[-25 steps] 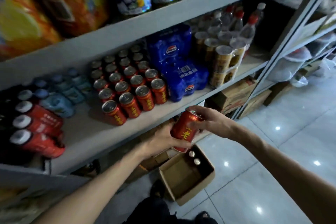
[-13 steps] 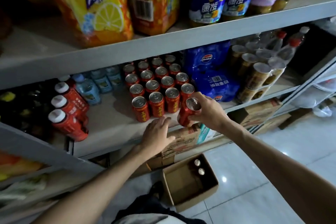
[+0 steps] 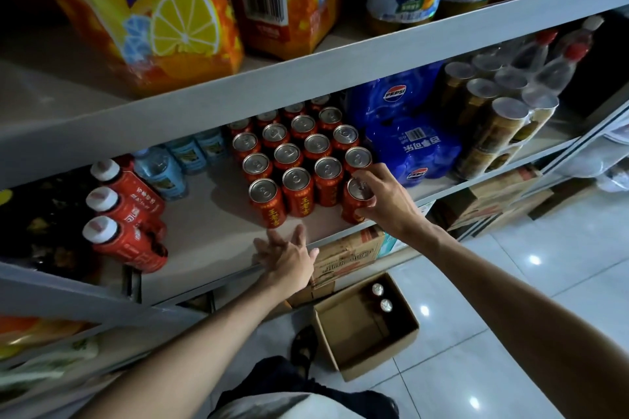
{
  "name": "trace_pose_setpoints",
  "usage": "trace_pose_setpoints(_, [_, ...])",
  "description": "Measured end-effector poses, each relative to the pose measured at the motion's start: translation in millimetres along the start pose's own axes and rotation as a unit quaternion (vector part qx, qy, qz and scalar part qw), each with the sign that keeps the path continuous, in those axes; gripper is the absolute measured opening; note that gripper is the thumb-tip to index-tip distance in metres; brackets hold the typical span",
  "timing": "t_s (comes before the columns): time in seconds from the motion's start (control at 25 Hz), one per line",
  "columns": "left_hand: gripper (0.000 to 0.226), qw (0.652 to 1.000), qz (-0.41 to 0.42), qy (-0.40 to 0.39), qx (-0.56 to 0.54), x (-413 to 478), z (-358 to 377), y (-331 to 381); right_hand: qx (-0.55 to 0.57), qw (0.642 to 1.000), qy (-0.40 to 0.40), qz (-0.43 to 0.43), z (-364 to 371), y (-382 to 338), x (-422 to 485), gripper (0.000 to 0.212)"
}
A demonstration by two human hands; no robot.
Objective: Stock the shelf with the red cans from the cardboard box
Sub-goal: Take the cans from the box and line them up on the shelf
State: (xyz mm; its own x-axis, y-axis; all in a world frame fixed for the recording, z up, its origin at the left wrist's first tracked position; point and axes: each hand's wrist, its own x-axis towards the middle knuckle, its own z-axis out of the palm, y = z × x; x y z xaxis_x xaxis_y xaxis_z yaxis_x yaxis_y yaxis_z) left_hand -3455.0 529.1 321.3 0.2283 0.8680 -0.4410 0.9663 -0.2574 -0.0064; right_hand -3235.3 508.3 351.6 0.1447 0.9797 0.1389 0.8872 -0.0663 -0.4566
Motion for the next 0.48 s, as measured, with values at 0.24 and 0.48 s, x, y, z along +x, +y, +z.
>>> trace_pose_setpoints(0.24, [0.044,0.998,0.019,0.056,0.009,2.5,6.7,-4.8,0.028,1.0,-0.011,0.008,6.6,1.2,4.7,0.077])
trace_pose_setpoints(0.48, [0.049,0.997,0.033,0.069,0.018,2.5,-0.6,-3.6,0.027,1.0,0.005,-0.003,6.4,1.0,3.3,0.076])
